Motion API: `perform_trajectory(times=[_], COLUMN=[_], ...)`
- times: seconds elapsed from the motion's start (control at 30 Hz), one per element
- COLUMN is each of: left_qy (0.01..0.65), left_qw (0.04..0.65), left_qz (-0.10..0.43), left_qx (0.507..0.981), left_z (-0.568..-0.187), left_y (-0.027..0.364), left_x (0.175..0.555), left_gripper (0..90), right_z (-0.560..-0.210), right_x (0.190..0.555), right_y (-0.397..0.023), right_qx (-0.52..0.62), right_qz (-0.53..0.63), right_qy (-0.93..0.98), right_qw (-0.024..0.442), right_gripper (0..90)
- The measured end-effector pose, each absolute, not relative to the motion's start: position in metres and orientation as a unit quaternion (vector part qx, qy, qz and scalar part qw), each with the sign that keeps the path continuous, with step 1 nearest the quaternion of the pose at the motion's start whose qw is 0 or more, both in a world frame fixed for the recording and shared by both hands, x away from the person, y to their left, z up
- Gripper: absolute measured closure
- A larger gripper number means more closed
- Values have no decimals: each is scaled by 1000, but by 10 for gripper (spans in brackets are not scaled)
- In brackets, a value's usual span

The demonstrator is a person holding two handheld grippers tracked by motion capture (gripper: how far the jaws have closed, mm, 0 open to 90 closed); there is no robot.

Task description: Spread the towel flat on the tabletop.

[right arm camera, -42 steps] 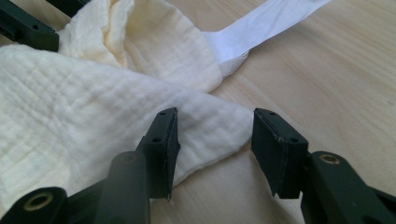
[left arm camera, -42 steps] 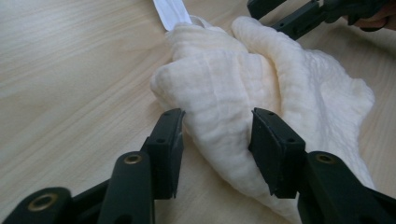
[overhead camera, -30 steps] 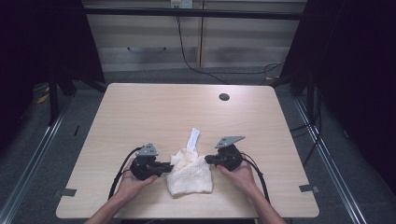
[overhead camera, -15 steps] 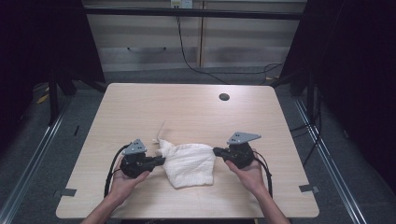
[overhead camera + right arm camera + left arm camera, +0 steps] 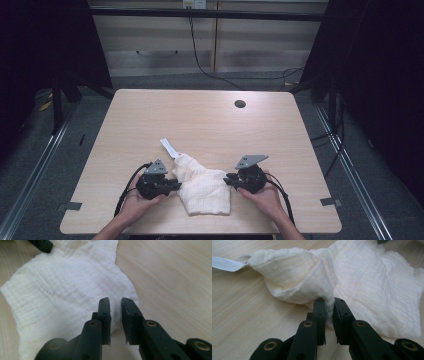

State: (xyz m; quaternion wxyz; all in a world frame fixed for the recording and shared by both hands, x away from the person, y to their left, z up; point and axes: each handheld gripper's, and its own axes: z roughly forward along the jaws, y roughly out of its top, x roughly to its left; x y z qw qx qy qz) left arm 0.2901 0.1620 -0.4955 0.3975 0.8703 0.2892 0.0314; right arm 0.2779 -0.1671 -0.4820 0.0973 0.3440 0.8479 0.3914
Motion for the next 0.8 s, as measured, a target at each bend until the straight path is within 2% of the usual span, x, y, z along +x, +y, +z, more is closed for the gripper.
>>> perform_trajectory(times=[0.13,0.27,0.33,0.37,0.4,0.53,0.63,0.77,0.8], left_qy=[292,295,294,294,294,294,295,297,297], left_qw=[392,393,393,393,392,392,392,393,395], left_qz=[31,31,32,31,31,30,29,28,26], left_qx=[872,870,871,871,871,871,871,870,869], left_z=[-498,-499,-499,-499,-498,-499,-499,-499,-499], left_y=[163,163,163,163,163,163,163,163,163], left_x=[293,295,295,295,295,295,295,295,295], left_gripper=[807,804,803,802,802,796,794,792,792], right_z=[-475,-482,-490,-498,-498,-498,-499,-504,-503], right_x=[290,301,305,307,307,307,307,307,306], right_y=[-180,-180,-175,-170,-170,-170,-169,-165,-164], right_qx=[372,384,380,374,374,372,373,358,352], right_qz=[419,418,407,394,394,411,404,394,394], right_qy=[820,815,823,834,834,829,832,844,847], right_qw=[118,117,110,97,97,76,73,68,64], right_gripper=[734,752,735,700,700,601,585,653,704])
